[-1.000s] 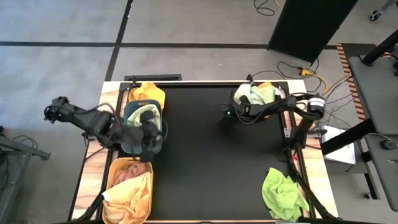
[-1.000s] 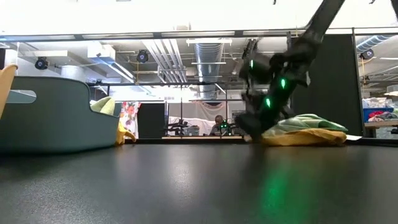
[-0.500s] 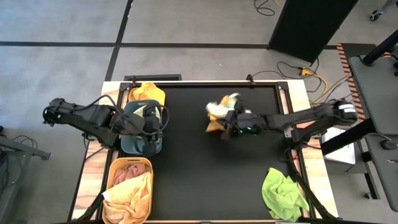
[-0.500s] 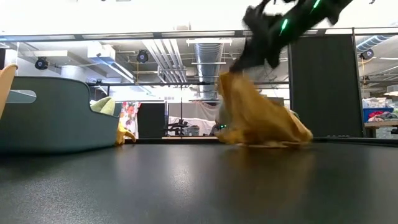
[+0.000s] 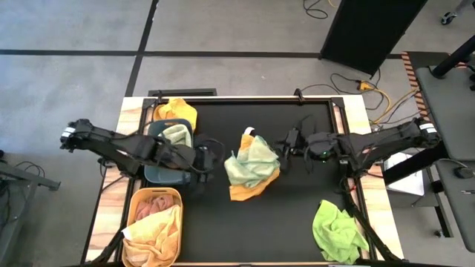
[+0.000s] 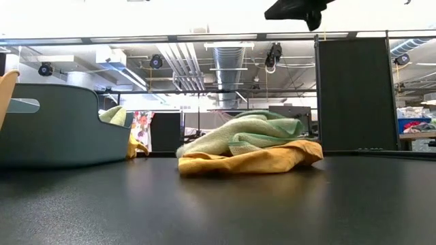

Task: Sort towels by color in basket
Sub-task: Put the right yellow kitchen towel into the yellow bin, then put the top right yellow kitchen towel into the yellow bin

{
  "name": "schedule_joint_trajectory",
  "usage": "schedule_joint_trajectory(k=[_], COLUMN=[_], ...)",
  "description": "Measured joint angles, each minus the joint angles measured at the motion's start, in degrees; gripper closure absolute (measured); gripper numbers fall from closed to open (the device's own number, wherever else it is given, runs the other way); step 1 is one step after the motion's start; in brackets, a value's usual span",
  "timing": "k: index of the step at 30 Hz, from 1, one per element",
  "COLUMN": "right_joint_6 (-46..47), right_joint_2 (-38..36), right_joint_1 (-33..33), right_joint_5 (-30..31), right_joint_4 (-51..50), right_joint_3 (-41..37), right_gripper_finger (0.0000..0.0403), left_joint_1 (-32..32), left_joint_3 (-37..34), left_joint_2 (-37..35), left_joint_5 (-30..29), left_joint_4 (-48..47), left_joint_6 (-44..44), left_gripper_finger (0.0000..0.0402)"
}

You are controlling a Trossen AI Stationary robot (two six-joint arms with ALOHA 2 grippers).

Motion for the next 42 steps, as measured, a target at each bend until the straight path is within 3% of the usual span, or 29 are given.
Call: schedule_joint_trajectory(k=[3, 7, 16, 21, 26, 29, 32, 34, 37, 40, 42], right_joint_6=[1.6, 6.4, 29.3, 49.5, 53.1, 51.7, 49.4, 49.6, 47.2, 41.0, 35.5], right_joint_2=[2.8, 9.1, 22.2, 28.0, 33.6, 36.6, 38.8, 39.7, 40.5, 40.0, 38.7], right_joint_1=[1.7, 5.8, 10.4, 10.6, 10.6, 10.4, 10.4, 10.1, 10.1, 10.0, 10.0], right_joint_5=[-5.6, -6.2, -6.1, -1.5, 0.6, 5.7, 11.6, 14.7, 18.5, 19.9, 20.0], right_joint_4=[-2.1, -2.8, -10.6, -10.2, -5.1, -0.9, -1.9, -4.0, -6.4, -7.4, -8.9], right_joint_3=[-1.4, -4.7, -6.6, -6.6, -6.5, -6.4, -6.4, -6.4, -6.4, -6.5, -6.1], right_gripper_finger=[0.0391, 0.0367, 0.0227, 0.0156, 0.0114, 0.0104, 0.0119, 0.0154, 0.024, 0.0351, 0.0378], left_joint_1=[0.4, 0.8, 2.7, 4.0, 4.2, 4.2, 4.2, 4.2, 4.2, 4.2, 4.2], left_joint_3=[0.0, 0.0, 0.0, 0.0, 0.0, 0.0, 0.0, 0.0, 0.0, 0.0, 0.0], left_joint_2=[2.3, 4.9, 9.6, 9.7, 8.6, 8.2, 7.9, 7.8, 7.7, 7.7, 7.7], left_joint_5=[0.0, 0.0, 0.0, 0.3, 0.4, 0.4, 0.4, 0.4, 0.4, 0.4, 0.4], left_joint_4=[-0.3, -0.3, -0.3, -3.5, -5.9, -6.4, -6.3, -6.3, -6.3, -6.2, -6.1], left_joint_6=[0.5, 0.2, 0.6, 0.0, -1.4, -1.5, -1.5, -1.5, -1.5, -1.5, -1.8], left_gripper_finger=[0.0209, 0.02, 0.0201, 0.0202, 0.0202, 0.0202, 0.0202, 0.0202, 0.0202, 0.0202, 0.0202])
